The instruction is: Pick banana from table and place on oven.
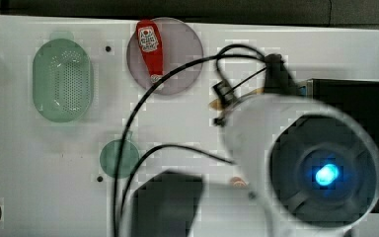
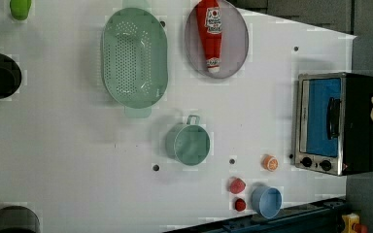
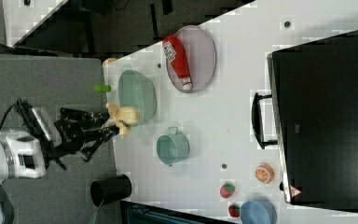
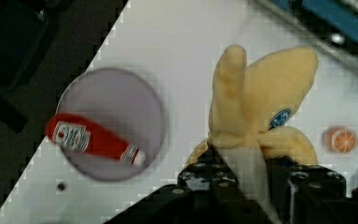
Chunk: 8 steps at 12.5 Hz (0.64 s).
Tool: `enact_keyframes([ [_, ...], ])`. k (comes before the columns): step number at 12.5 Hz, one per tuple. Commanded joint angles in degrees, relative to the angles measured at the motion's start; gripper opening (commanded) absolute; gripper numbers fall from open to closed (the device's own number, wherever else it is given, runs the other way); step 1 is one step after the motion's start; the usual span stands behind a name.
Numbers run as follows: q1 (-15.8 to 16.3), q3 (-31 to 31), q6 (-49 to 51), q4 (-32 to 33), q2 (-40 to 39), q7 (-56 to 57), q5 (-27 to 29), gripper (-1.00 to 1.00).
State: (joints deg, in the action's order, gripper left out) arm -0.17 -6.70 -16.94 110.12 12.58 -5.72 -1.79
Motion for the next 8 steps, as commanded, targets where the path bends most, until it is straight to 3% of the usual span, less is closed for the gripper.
enact_keyframes([
  [1,-2.8,-8.2,4.3,-3.6,-6.1,13.6,-2.6,-0.48],
  [4,-3.1,-16.0,3.1,-6.4,-11.5,24.9,-2.6,-0.48],
  [8,-3.7,-24.8,-7.8,-6.2,-17.7,36.7,-2.6,-0.48],
])
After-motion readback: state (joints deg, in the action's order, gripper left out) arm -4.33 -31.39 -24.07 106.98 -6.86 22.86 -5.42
